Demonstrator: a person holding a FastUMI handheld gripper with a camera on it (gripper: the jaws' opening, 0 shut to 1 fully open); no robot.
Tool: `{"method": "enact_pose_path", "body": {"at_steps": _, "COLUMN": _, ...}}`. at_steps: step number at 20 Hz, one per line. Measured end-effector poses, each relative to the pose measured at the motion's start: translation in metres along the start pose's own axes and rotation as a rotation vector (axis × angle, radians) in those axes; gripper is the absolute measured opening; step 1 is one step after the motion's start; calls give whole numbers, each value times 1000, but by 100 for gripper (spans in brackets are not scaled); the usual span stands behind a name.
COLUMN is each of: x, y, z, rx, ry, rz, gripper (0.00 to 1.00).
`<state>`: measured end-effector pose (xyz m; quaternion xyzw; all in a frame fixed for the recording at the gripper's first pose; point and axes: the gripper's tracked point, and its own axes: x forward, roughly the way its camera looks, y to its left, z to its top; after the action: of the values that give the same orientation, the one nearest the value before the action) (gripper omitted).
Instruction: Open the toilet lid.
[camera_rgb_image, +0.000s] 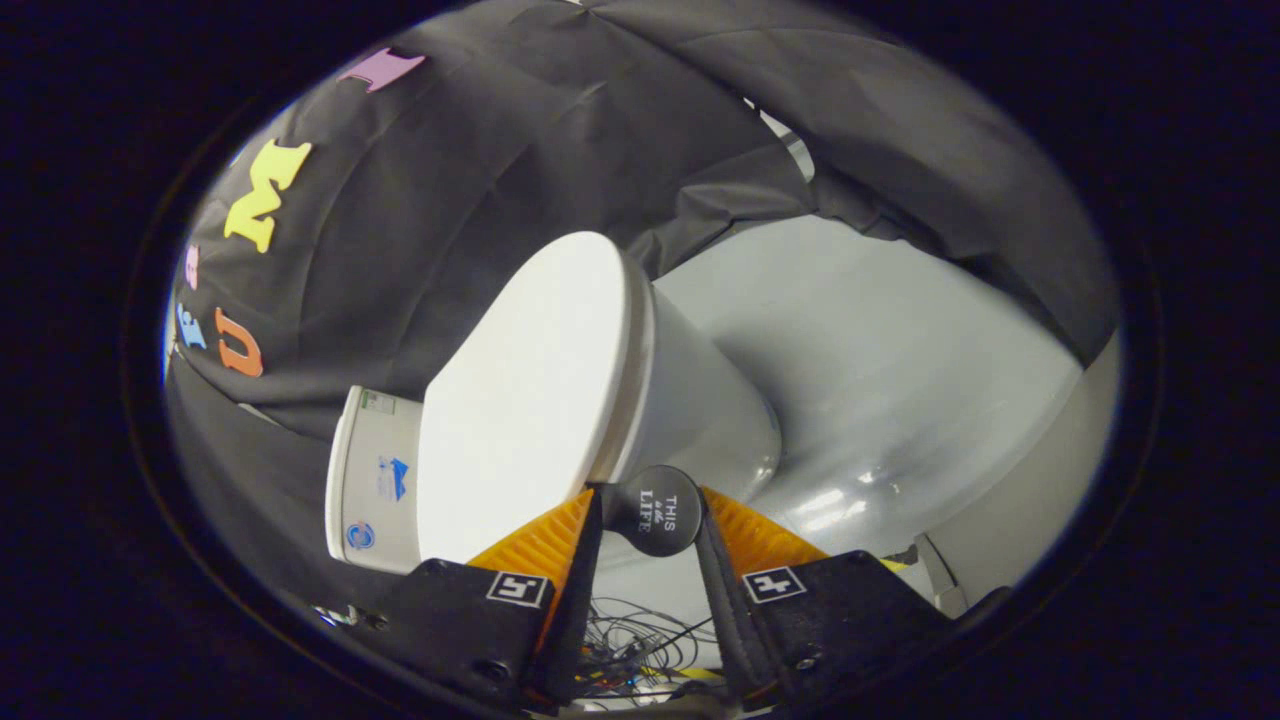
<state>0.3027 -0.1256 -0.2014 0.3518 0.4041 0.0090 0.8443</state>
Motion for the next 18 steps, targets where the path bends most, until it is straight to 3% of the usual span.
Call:
{"method": "enact_pose_path", "body": {"at_steps": 3, "x": -6, "y": 2, "z": 10, "rx": 48, "ry": -19, "rz": 22, "gripper": 50}}
{"method": "enact_pose_path", "body": {"at_steps": 6, "x": -8, "y": 4, "z": 18, "rx": 152, "ry": -58, "rz": 56, "gripper": 27}}
{"method": "enact_pose_path", "body": {"at_steps": 10, "x": -7, "y": 9, "z": 21, "rx": 219, "ry": -80, "rz": 105, "gripper": 20}}
{"method": "enact_pose_path", "body": {"at_steps": 18, "x": -13, "y": 14, "z": 19, "rx": 192, "ry": -79, "rz": 66, "gripper": 11}}
